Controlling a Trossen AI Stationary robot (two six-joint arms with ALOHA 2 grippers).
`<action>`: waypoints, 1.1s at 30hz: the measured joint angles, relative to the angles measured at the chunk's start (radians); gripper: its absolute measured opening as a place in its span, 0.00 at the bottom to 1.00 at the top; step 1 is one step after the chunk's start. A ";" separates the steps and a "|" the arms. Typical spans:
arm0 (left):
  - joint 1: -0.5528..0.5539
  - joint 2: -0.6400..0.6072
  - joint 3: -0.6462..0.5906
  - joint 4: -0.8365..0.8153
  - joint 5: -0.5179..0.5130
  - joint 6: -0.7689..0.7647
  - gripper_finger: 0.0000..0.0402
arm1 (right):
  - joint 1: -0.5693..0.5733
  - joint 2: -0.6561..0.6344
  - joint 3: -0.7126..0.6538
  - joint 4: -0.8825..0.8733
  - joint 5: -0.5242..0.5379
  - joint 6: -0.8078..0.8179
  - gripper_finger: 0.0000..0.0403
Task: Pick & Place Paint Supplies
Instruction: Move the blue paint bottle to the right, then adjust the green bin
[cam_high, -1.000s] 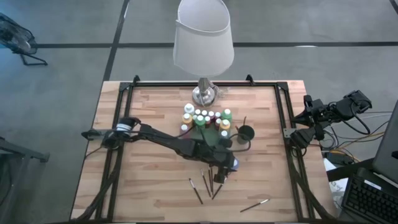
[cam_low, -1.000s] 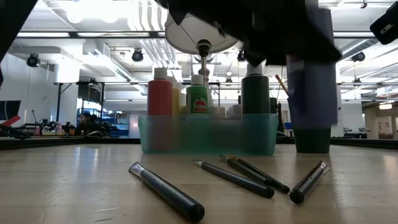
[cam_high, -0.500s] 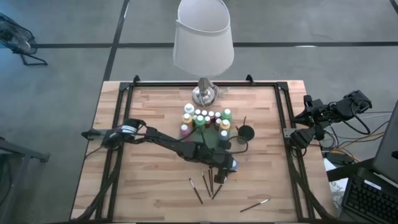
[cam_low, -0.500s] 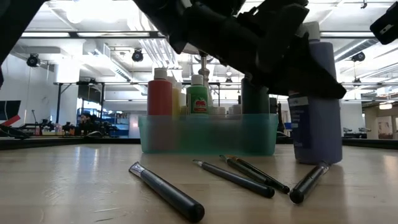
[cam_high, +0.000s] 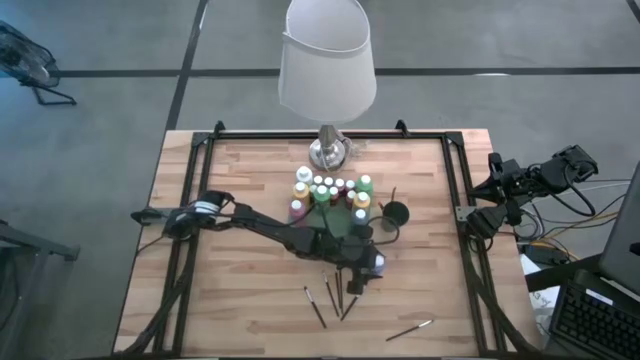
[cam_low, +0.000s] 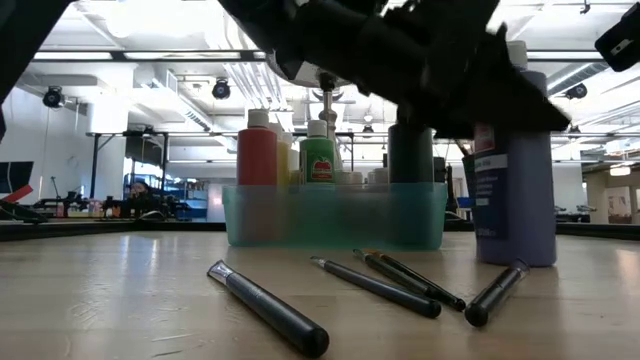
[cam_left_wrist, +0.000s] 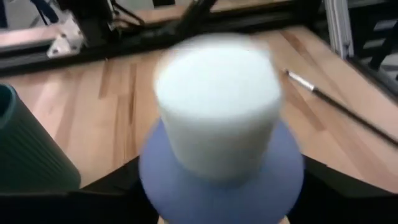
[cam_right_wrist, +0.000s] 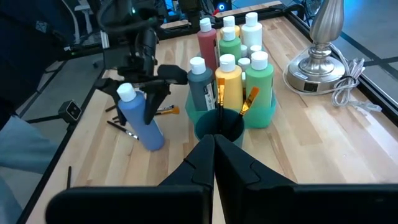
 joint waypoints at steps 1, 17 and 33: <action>0.001 -0.001 0.004 0.001 0.000 0.000 0.68 | 0.000 0.000 0.000 0.000 0.000 0.000 0.02; 0.006 -0.218 0.013 -0.292 -0.002 0.052 0.77 | 0.000 0.000 0.000 0.000 0.000 0.000 0.02; 0.005 -0.766 -0.309 -0.475 -0.115 -0.094 0.77 | 0.000 0.000 0.000 0.000 0.000 -0.019 0.02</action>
